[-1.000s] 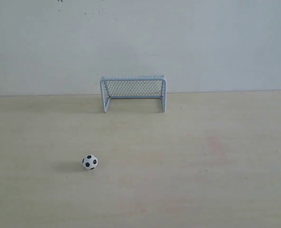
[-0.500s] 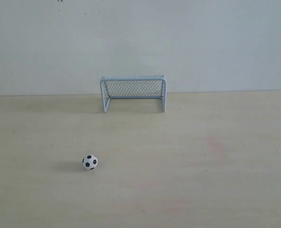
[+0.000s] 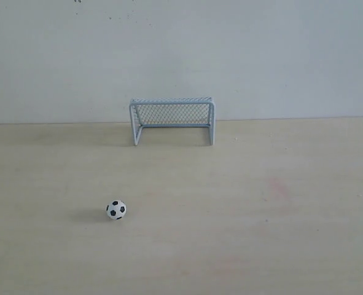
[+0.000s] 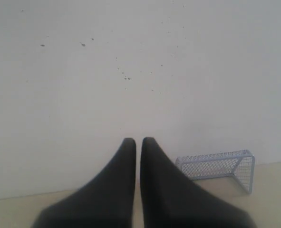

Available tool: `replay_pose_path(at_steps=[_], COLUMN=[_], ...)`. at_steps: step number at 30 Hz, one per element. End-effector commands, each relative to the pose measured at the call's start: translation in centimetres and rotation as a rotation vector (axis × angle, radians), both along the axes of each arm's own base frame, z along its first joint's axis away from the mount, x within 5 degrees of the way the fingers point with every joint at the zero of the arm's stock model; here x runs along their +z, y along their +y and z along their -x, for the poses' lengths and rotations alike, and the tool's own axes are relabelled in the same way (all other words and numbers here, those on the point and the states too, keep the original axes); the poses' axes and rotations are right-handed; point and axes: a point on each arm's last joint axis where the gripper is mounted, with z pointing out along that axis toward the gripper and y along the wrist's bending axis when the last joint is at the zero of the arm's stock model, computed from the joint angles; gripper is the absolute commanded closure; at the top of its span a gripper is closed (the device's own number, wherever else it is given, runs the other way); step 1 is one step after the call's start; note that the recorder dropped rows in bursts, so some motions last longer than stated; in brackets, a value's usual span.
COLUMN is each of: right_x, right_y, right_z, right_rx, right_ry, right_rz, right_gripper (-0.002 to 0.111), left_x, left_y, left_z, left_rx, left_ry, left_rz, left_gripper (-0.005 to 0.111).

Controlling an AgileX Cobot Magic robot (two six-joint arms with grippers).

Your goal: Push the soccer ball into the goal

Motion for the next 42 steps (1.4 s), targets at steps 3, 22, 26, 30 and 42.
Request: replay_pose_path(at_steps=[3, 22, 26, 30, 42], right_x=[0.1, 0.1, 0.1, 0.1, 0.1], right_y=[0.0, 0.0, 0.0, 0.0, 0.0], right_z=[0.0, 0.0, 0.0, 0.0, 0.0], right_rx=[0.001, 0.001, 0.001, 0.001, 0.001], right_ry=[-0.010, -0.010, -0.010, -0.010, -0.010], right_rz=[0.009, 0.009, 0.009, 0.009, 0.009], right_gripper=[0.108, 0.108, 0.108, 0.108, 0.108], left_x=[0.8, 2.6, 0.5, -2.6, -7.5], left_y=[0.0, 0.0, 0.1, 0.1, -2.5], left_z=[-0.2, -4.8, -7.7, -9.9, -10.3], left_rx=[0.002, 0.013, -0.011, -0.075, -0.703], left_ry=[-0.062, -0.041, 0.212, 0.460, 0.896], left_rz=[-0.005, -0.198, -0.312, -0.471, -0.694], left_gripper=[0.102, 0.102, 0.102, 0.102, 0.102])
